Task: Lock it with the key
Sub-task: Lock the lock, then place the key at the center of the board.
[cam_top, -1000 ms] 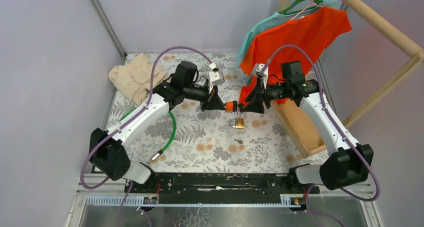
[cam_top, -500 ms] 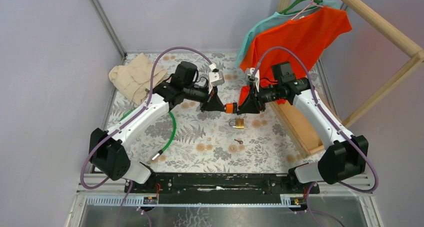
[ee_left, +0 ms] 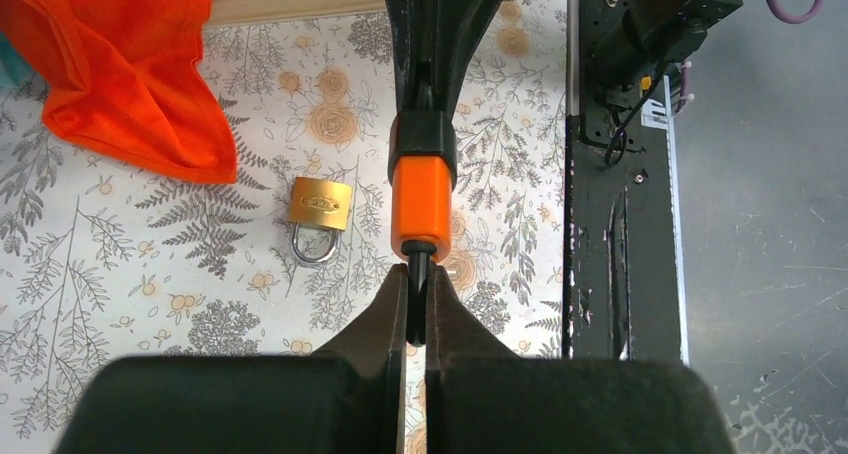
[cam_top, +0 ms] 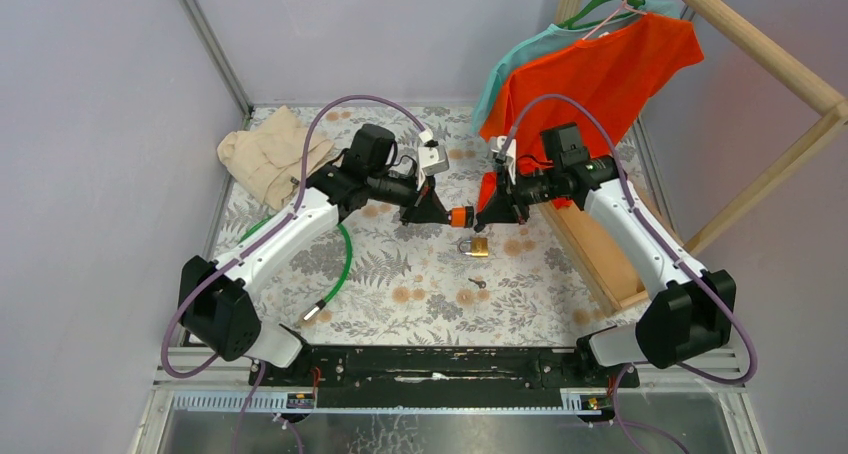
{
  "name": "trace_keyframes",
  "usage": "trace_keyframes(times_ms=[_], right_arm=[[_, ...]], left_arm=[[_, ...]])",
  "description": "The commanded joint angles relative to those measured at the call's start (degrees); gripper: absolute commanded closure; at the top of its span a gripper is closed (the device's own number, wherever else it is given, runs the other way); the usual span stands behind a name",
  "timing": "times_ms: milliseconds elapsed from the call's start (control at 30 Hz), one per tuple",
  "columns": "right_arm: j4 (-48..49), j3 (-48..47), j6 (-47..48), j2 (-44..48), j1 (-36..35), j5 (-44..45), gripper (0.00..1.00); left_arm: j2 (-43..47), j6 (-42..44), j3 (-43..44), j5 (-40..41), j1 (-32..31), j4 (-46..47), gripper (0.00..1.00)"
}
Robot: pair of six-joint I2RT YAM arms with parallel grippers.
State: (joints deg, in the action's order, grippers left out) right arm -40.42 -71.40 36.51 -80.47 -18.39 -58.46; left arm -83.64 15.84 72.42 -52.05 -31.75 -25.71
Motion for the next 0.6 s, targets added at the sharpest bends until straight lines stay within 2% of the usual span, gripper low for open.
trace_keyframes(times_ms=[0, 167, 333, 400, 500, 567], right_arm=[[-1.76, 0.3, 4.24, 2.73, 1.75, 4.83, 1.0], [-5.97, 0.58, 9.11, 2.96, 7.4, 5.15, 1.0], [-7.15, 2.93, 10.75, 3.45, 7.52, 7.04, 1.0], [-3.94, 5.48, 8.99, 4.72, 4.51, 11.58, 1.0], [1.22, 11.03, 7.3, 6.51, -3.87, 19.77, 1.0], [3.44, 13.17, 6.45, 6.3, -6.96, 19.89, 1.0]], left_arm=[[2.6, 2.33, -0.53, -0.51, 1.34, 1.9, 1.0], [3.11, 6.04, -0.26, 0.2, 1.95, -0.54, 1.0], [2.86, 4.93, -0.19, 2.88, 3.01, 0.2, 1.0], [2.72, 2.97, -0.16, 4.9, 3.58, 1.61, 1.0], [2.57, -1.3, -0.11, 9.6, 5.43, 4.56, 1.0], [2.14, -4.07, 0.05, 13.62, 7.23, 6.28, 1.0]])
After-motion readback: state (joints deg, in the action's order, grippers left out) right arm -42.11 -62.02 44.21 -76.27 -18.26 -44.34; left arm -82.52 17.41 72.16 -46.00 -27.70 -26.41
